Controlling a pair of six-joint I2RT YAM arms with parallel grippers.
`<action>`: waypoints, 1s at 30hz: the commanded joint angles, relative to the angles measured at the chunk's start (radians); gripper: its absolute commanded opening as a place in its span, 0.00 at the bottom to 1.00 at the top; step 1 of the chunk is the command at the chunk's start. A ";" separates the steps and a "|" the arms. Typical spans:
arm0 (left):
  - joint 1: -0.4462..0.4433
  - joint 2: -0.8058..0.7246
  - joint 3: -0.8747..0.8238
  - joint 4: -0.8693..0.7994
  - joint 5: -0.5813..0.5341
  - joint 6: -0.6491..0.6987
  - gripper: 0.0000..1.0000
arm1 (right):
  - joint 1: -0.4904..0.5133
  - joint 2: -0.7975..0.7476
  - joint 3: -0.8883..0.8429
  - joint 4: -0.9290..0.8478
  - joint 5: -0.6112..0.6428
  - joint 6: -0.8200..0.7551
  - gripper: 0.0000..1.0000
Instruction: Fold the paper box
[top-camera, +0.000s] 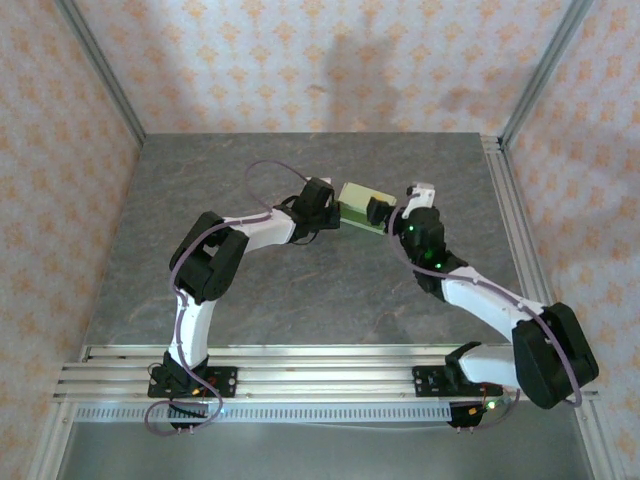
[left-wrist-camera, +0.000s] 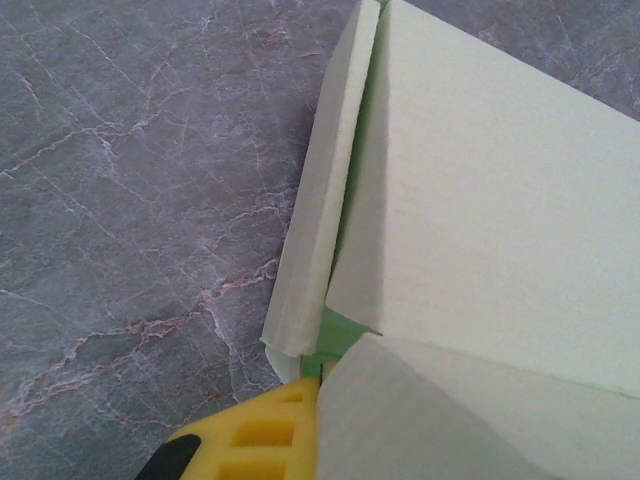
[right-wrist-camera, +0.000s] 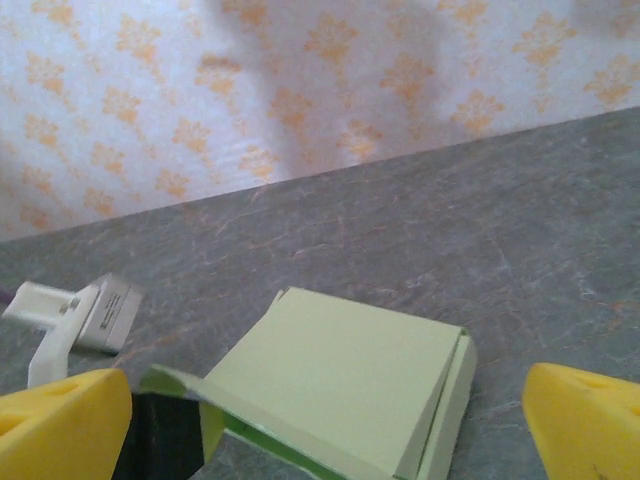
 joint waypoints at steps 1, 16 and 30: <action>-0.006 -0.009 0.023 -0.087 -0.004 0.004 0.00 | -0.061 0.023 0.127 -0.253 -0.009 0.131 0.99; -0.006 -0.060 0.035 -0.121 0.005 -0.015 0.25 | -0.191 0.402 0.450 -0.505 -0.253 0.274 0.98; -0.006 -0.105 0.001 -0.116 0.044 -0.028 0.45 | -0.209 0.598 0.520 -0.531 -0.369 0.314 0.94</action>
